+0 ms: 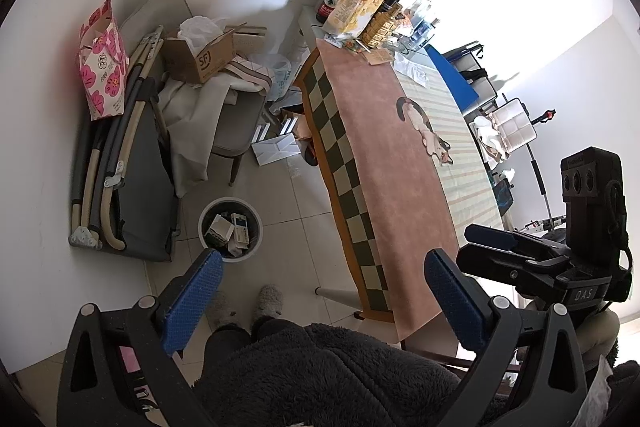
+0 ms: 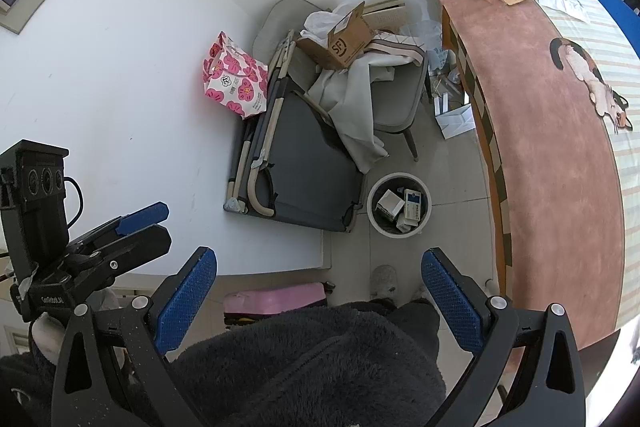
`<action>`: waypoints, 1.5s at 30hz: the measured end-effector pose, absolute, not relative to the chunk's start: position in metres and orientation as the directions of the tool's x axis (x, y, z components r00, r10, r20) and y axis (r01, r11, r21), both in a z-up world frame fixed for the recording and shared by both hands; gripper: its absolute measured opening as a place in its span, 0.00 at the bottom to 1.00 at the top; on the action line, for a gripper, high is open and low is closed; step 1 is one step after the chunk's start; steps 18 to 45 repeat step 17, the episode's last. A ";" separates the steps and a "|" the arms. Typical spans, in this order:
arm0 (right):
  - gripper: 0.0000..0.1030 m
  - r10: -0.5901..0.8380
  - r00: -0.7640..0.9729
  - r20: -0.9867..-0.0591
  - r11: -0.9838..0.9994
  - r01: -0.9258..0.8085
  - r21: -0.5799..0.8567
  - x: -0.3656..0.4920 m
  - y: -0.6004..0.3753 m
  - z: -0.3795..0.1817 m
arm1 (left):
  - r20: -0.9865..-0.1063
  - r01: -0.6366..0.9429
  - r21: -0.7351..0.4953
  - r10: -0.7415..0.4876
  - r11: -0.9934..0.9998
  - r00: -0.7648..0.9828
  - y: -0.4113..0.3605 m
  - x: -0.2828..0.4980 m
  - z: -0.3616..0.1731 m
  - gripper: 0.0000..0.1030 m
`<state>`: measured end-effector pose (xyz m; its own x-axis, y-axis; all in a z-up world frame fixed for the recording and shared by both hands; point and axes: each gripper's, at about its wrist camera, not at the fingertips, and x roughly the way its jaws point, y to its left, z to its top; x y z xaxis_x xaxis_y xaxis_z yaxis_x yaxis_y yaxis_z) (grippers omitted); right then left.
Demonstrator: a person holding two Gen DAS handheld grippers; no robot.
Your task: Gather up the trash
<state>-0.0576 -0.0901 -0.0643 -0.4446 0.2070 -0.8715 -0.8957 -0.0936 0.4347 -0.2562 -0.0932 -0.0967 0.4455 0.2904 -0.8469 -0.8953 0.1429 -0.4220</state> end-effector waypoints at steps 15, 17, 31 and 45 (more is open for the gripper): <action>1.00 0.206 -0.450 -0.869 -0.093 -0.893 0.441 -0.060 -0.093 -0.063 | -0.848 -0.897 -0.414 0.294 0.152 0.441 -0.093 -0.257 -0.093 1.00; 1.00 0.206 -0.451 -0.868 -0.092 -0.892 0.442 -0.062 -0.094 -0.062 | -0.848 -0.897 -0.416 0.292 0.153 0.443 -0.093 -0.258 -0.093 1.00; 1.00 0.206 -0.451 -0.868 -0.092 -0.892 0.442 -0.062 -0.094 -0.062 | -0.848 -0.897 -0.416 0.292 0.153 0.443 -0.093 -0.258 -0.093 1.00; 1.00 0.206 -0.451 -0.868 -0.092 -0.892 0.442 -0.062 -0.094 -0.062 | -0.848 -0.897 -0.416 0.292 0.153 0.443 -0.093 -0.258 -0.093 1.00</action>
